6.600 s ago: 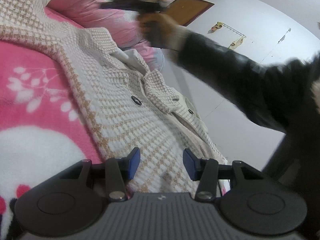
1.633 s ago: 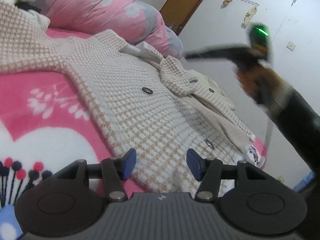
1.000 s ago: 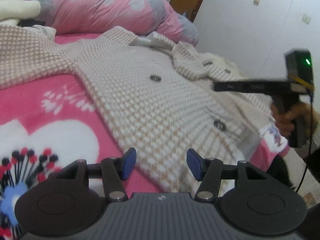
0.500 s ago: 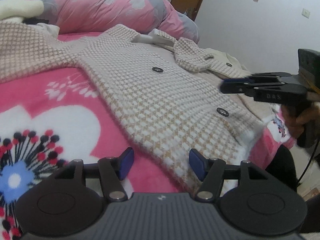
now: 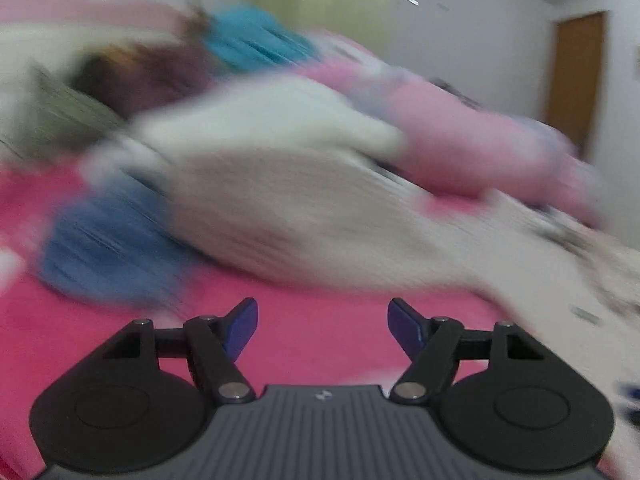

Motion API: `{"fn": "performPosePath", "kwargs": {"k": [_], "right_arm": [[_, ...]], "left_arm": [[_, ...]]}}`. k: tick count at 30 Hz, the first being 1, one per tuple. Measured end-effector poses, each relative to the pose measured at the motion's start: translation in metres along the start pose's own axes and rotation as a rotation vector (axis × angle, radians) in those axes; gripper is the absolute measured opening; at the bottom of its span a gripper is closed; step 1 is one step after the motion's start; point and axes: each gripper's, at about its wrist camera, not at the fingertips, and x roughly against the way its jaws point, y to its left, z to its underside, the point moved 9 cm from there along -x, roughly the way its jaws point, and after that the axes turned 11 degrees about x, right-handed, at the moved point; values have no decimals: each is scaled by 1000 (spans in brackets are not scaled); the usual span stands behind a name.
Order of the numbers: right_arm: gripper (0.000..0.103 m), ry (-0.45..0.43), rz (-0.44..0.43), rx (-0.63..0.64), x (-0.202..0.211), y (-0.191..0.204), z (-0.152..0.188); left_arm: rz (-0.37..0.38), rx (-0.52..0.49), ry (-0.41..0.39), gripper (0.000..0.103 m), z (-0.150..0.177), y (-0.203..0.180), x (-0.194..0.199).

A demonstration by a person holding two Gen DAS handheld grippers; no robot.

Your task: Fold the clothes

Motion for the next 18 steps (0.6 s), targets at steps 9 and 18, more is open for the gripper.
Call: {"fn": "performPosePath", "kwargs": {"k": [9, 18], "right_arm": [[40, 7, -1, -19, -4, -2, 2], [43, 16, 12, -43, -5, -1, 2]], "left_arm": [[44, 42, -143, 92, -83, 76, -55], [114, 50, -22, 84, -78, 101, -118]]}}
